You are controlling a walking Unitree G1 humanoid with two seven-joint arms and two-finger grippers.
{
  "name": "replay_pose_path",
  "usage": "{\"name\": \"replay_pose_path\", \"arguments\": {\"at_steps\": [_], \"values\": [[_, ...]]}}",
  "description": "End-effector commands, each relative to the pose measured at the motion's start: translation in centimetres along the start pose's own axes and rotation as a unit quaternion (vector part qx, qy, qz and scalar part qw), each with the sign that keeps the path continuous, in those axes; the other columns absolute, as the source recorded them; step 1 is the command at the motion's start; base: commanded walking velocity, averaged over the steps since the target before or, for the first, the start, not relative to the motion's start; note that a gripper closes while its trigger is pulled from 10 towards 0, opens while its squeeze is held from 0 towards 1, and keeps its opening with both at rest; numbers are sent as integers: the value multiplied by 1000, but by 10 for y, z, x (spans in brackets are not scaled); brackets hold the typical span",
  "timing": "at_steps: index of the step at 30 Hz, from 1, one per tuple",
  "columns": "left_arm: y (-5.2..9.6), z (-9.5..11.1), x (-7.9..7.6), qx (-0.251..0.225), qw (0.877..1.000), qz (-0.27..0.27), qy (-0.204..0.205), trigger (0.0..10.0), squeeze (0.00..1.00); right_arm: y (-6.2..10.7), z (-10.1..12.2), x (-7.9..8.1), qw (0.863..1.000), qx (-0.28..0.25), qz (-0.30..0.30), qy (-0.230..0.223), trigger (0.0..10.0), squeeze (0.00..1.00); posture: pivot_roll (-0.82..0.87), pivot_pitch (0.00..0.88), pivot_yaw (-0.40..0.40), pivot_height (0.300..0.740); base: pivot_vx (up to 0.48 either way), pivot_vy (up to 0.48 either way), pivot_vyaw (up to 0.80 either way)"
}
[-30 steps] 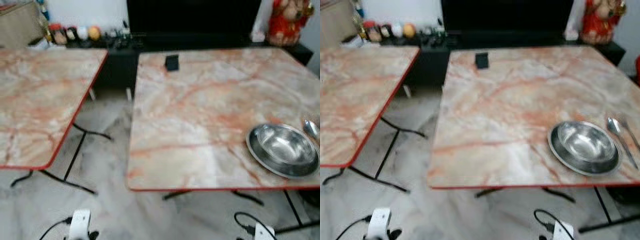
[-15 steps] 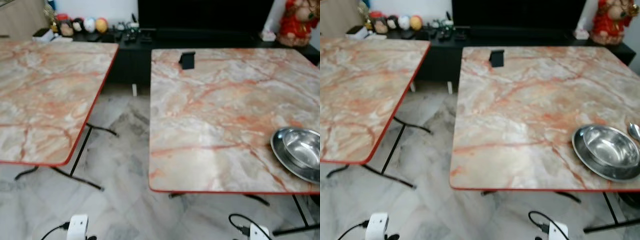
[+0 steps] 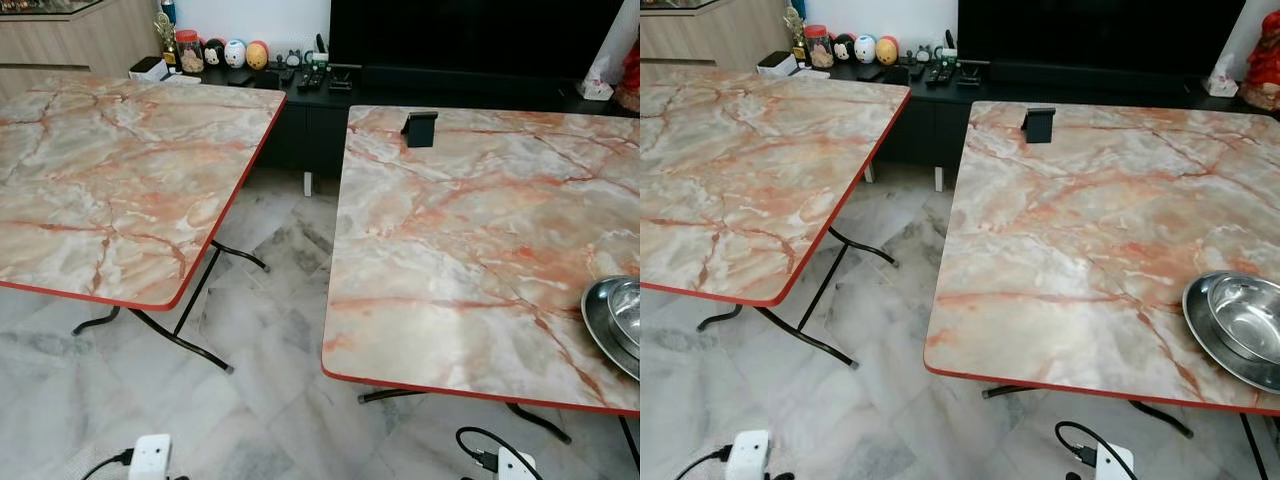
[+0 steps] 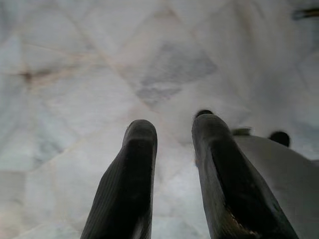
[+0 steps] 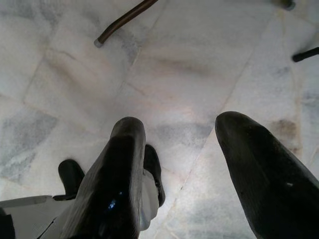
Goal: Setting the table
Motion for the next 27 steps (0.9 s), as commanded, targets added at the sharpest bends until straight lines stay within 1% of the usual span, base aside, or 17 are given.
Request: {"name": "replay_pose_path", "arguments": {"at_steps": [1,2,4,6,8,10,14,27], "values": [[1,-2,3,-1,1000,7,-2,10000,0,1,-3,-3,1000,2,-4,11,10000,0,16,0,-11,740,0,0,800],[1,-2,3,-1,1000,7,-2,10000,0,1,-3,-3,1000,2,-4,11,10000,0,16,0,-11,740,0,0,800],[2,-2,10,-1,1000,12,1,10000,0,1,-4,-3,1000,5,-3,-6,10000,0,18,0,-12,740,0,270,800],[3,-2,11,-1,1000,13,2,10000,0,1,-4,-3,1000,5,-2,-7,10000,0,18,0,-12,740,0,277,800],[3,-2,15,-1,1000,16,3,10000,0,1,-5,-3,1000,5,-1,-6,10000,0,16,0,-12,740,0,304,0],[5,-1,20,-2,1000,19,5,10000,0,1,-5,-3,1000,5,-3,-19,10000,0,16,0,-12,740,0,298,0],[5,0,22,-2,1000,20,6,10000,0,2,-7,-4,1000,8,-4,-18,10000,0,18,0,-13,740,0,292,0],[4,1,18,-4,1000,17,9,10000,0,1,-3,-3,1000,6,-5,-20,10000,0,21,0,-13,740,0,282,0]]}}
Point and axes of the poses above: a point about 5 cm out from each wrist's last joint towards the gripper, its own y axis pointing back from the gripper into the wrist, its own z axis along the axis of the wrist's last joint, x = y × z, the point moved 1 cm from there along -y, pointing out of the wrist towards the gripper, and after that the axes turned 3 degrees about y, right-handed, at the moved point
